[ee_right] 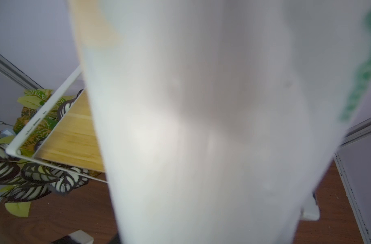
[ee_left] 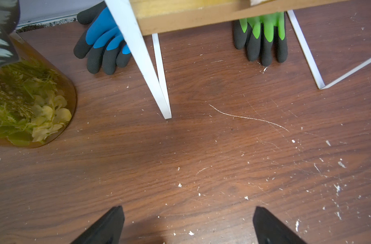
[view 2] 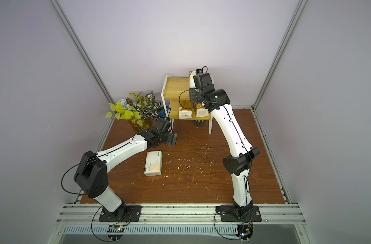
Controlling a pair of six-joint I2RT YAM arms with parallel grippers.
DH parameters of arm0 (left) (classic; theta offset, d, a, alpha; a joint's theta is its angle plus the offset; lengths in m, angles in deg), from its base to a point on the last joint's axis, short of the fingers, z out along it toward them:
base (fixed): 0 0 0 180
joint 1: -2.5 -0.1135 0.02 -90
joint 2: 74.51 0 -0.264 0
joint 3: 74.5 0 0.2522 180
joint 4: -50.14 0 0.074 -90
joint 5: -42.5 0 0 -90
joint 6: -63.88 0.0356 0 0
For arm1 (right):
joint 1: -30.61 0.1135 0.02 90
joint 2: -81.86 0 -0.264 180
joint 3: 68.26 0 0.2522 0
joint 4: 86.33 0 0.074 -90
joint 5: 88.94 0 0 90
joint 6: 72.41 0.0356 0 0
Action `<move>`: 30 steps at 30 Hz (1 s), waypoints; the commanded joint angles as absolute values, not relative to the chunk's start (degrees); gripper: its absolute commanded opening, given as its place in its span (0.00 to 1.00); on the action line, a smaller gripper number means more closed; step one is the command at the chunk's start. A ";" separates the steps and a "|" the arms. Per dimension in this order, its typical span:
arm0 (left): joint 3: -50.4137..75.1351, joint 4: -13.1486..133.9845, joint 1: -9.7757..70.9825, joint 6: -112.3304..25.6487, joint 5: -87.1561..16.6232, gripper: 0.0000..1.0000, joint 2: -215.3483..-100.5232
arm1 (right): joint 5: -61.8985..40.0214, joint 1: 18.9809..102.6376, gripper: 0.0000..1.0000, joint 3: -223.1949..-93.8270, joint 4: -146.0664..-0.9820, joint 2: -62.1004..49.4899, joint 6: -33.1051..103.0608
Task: Place the tissue boxes on the shelf by color
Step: Place a box of tissues on the shelf.
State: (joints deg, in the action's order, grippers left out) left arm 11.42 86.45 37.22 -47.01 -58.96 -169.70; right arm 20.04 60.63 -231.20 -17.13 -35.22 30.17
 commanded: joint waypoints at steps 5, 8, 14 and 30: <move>12.16 88.15 36.57 -45.80 -60.67 0.99 -168.01 | 17.59 57.21 0.37 -231.83 -21.42 -35.09 30.76; 11.86 88.42 36.52 -45.98 -60.89 0.99 -167.71 | 16.29 56.34 0.37 -231.80 -21.42 -35.86 30.82; 11.59 88.51 36.52 -46.33 -61.21 0.99 -167.67 | 14.23 55.85 0.37 -231.61 -21.31 -37.05 30.92; 12.60 89.23 36.52 -46.12 -61.05 0.99 -169.14 | 15.49 55.82 0.86 -229.86 -20.45 -36.89 30.95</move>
State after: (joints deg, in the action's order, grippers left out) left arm 11.42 87.93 37.22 -46.83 -60.27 -169.22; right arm 15.72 55.71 -230.22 -20.30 -37.62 30.59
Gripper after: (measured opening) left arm 0.994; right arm 0.856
